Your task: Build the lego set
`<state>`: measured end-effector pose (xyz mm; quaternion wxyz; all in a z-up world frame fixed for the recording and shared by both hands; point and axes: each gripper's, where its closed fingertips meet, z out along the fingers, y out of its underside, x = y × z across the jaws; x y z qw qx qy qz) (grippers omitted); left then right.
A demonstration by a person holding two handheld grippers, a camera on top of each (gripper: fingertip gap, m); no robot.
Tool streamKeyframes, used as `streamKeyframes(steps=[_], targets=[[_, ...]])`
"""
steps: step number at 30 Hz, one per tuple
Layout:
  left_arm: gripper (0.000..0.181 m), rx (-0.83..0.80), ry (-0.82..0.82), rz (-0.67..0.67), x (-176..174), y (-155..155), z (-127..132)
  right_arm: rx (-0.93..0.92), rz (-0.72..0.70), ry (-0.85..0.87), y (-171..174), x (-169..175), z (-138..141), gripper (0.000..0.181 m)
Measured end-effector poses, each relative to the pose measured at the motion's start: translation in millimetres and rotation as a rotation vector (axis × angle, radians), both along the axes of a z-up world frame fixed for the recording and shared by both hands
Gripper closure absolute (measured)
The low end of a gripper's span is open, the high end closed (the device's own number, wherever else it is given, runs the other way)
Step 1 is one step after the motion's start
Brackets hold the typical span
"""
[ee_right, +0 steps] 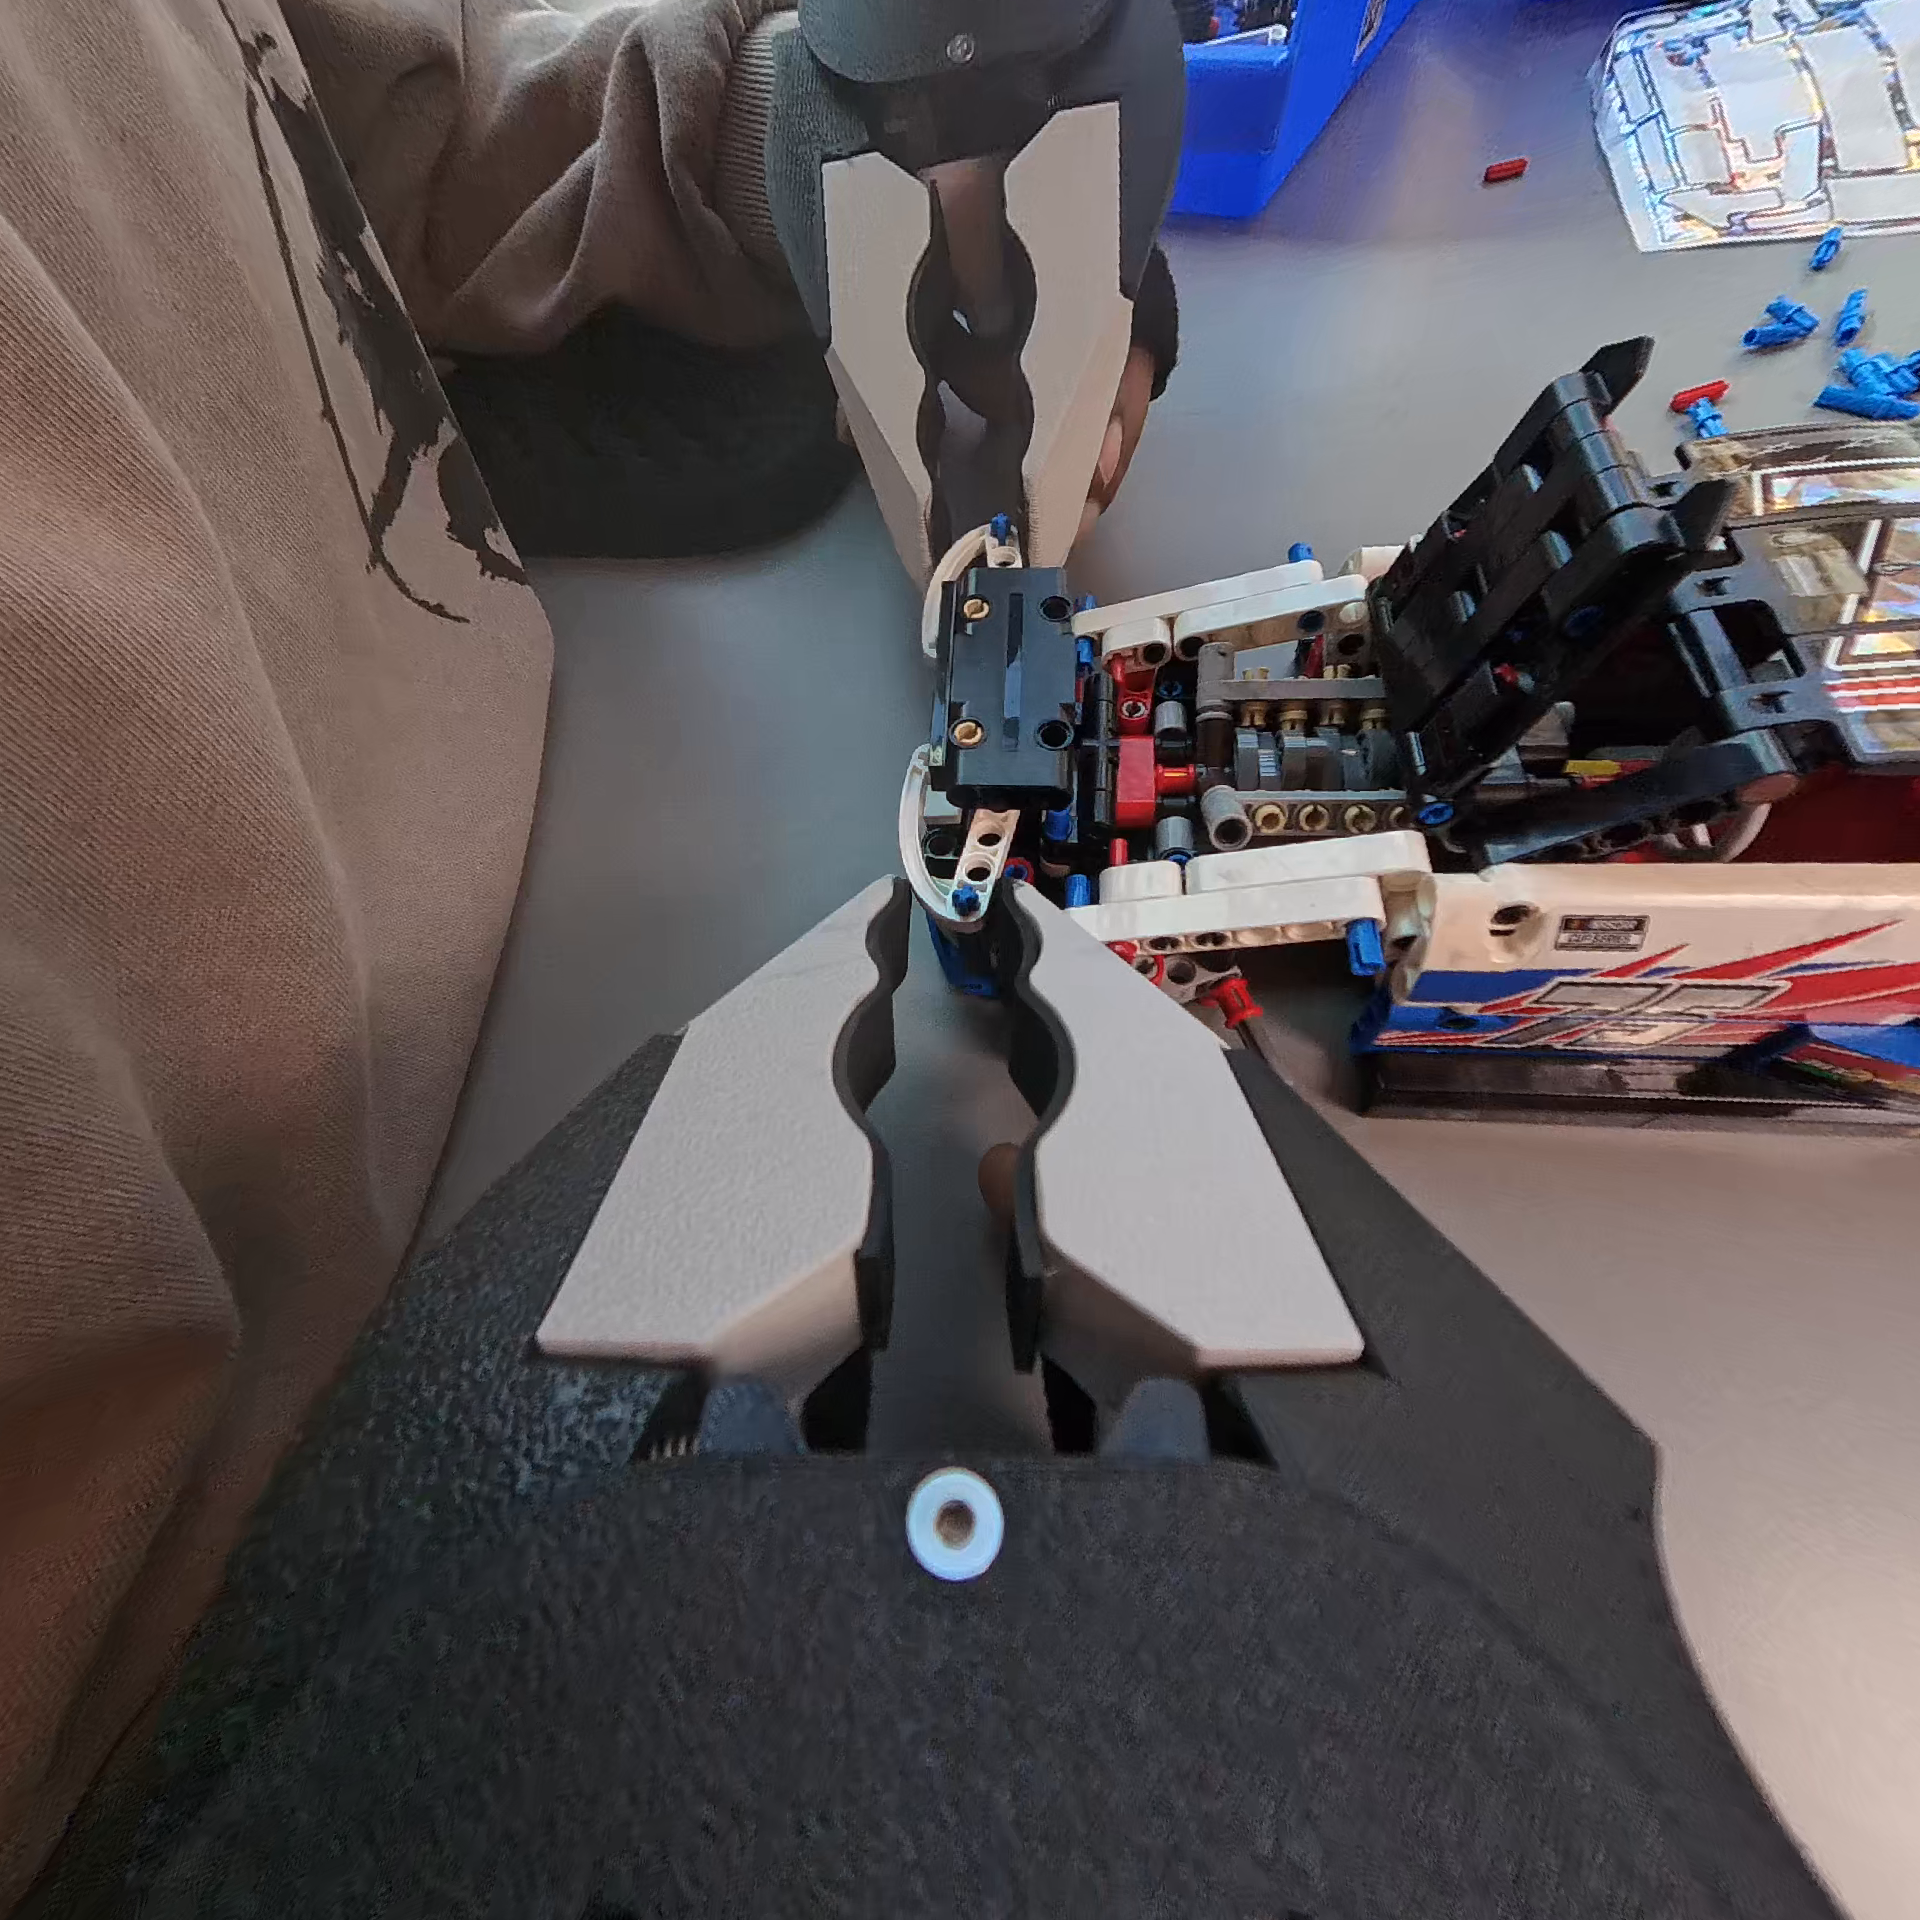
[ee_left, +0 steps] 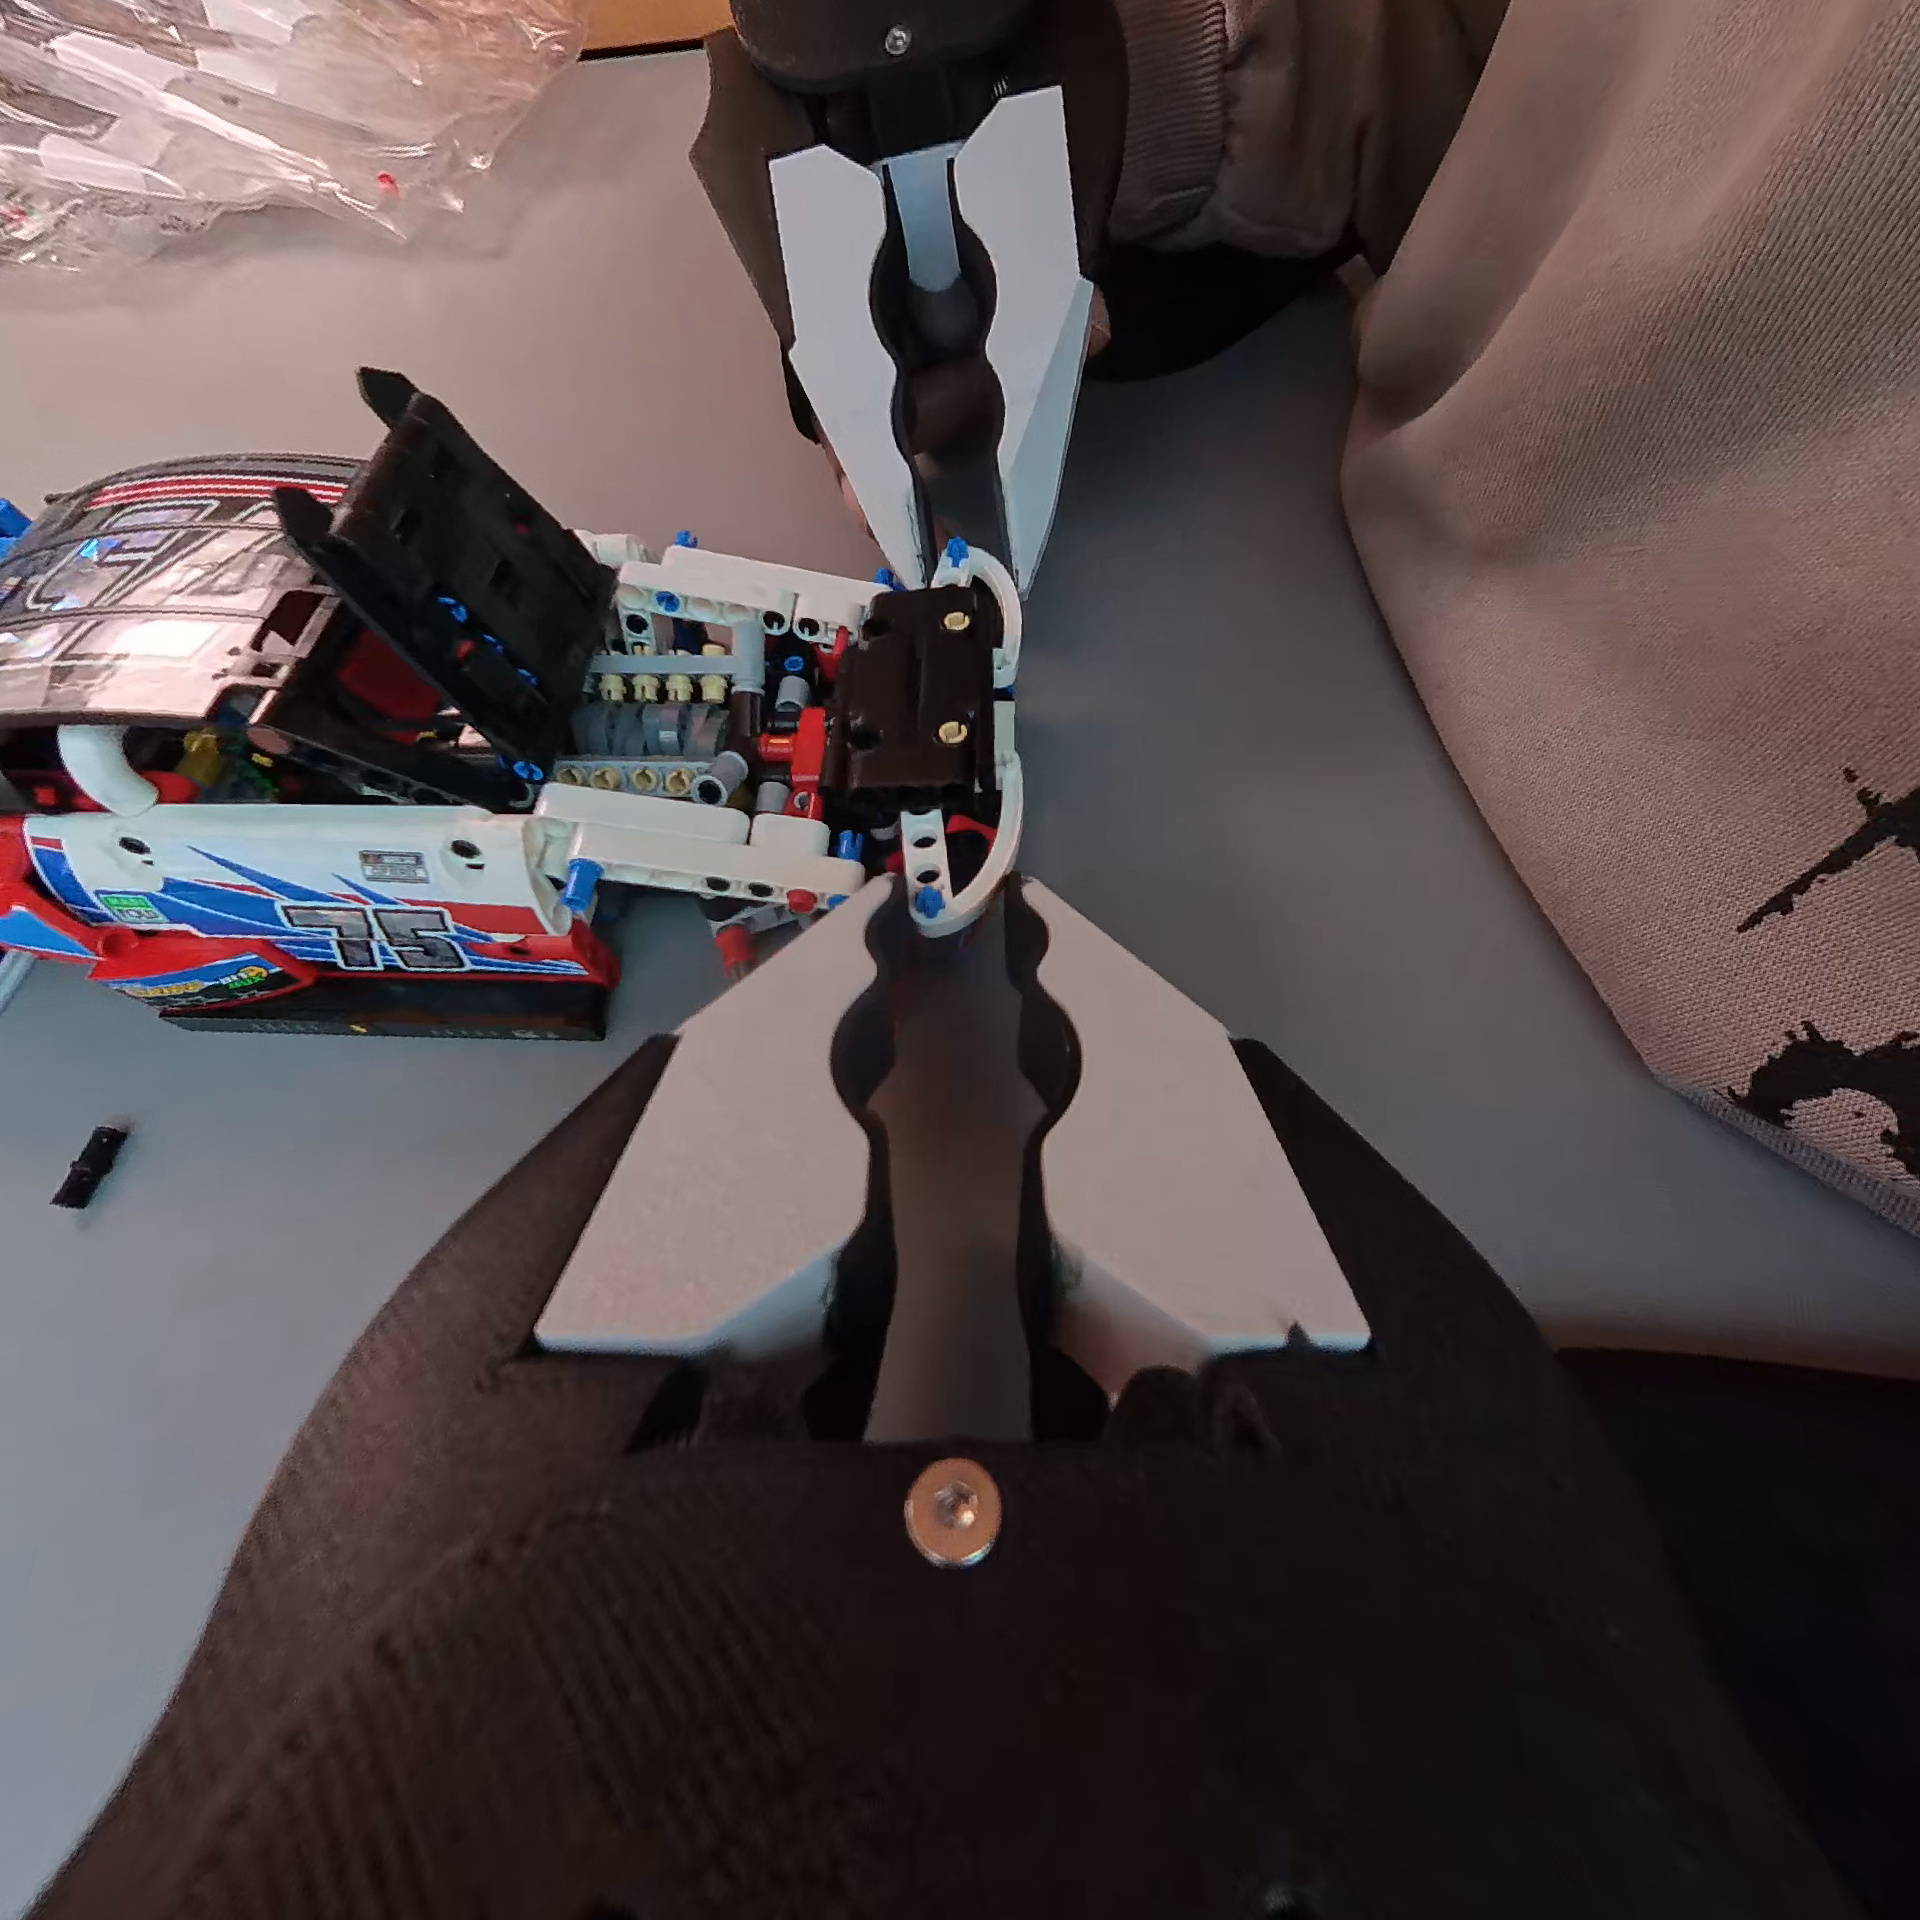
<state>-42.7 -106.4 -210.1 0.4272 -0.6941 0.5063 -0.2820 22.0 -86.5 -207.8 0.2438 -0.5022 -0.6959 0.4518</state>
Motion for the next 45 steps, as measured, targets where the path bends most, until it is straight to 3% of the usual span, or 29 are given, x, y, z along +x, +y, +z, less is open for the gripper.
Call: streamKeyframes(steps=[32,45], targets=[[0.170,-0.014,-0.030,0.015,0.0,1.1,2.9,0.052,-0.025,0.022,11.5,7.5,3.0,0.164],[0.170,-0.020,-0.016,-0.002,1.0,-2.0,0.5,0.035,-0.012,0.016,9.9,11.3,-0.2,0.175]])
